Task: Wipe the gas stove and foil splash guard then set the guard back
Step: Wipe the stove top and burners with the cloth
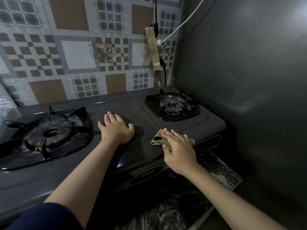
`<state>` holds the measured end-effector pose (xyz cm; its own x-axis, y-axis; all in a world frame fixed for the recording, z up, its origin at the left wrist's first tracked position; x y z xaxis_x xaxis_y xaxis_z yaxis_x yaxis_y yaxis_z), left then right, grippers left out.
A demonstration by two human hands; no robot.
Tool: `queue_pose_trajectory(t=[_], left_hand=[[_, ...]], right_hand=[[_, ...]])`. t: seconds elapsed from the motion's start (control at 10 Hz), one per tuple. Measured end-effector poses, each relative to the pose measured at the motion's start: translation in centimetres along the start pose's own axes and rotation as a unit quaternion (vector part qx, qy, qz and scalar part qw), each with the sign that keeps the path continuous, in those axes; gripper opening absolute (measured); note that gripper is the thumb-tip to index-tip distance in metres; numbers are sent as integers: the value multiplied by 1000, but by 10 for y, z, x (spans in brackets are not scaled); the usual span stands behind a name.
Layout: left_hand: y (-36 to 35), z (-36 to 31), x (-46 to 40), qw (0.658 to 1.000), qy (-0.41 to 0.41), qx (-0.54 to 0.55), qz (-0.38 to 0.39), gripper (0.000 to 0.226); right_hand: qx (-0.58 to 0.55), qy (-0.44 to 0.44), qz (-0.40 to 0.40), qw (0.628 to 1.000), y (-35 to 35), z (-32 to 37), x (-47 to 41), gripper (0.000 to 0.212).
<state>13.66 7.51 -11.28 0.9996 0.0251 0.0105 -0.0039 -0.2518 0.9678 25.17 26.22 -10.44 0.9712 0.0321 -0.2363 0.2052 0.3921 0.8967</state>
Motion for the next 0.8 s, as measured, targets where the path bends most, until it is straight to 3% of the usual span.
queue_pose_trajectory(t=[0.2, 0.3, 0.5, 0.8], left_hand=[[0, 0, 0, 1000, -1, -1, -3, 78], [0, 0, 0, 1000, 1, -2, -4, 78], [0, 2, -1, 1000, 6, -5, -23, 76], [-1, 1, 1, 999, 28, -21, -30, 72]], right_hand=[[14, 57, 22, 998, 25, -10, -4, 43], [-15, 68, 84, 994, 38, -20, -17, 16], [-72, 91, 224, 968, 52, -19, -85, 24], [-98, 177, 199, 959, 74, 4, -186, 14]])
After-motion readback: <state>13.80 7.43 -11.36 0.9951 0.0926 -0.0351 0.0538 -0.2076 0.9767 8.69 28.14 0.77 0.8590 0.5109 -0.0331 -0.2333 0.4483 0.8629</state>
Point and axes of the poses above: each hand's wrist, its own x-axis away from the middle knuckle, its own y-axis out of the back of the hand, z = x × y, the point moved 5 cm from there along -x, towards the middle knuckle, and after that the axes turned 4 degrees about x, right-handed, at the moved point
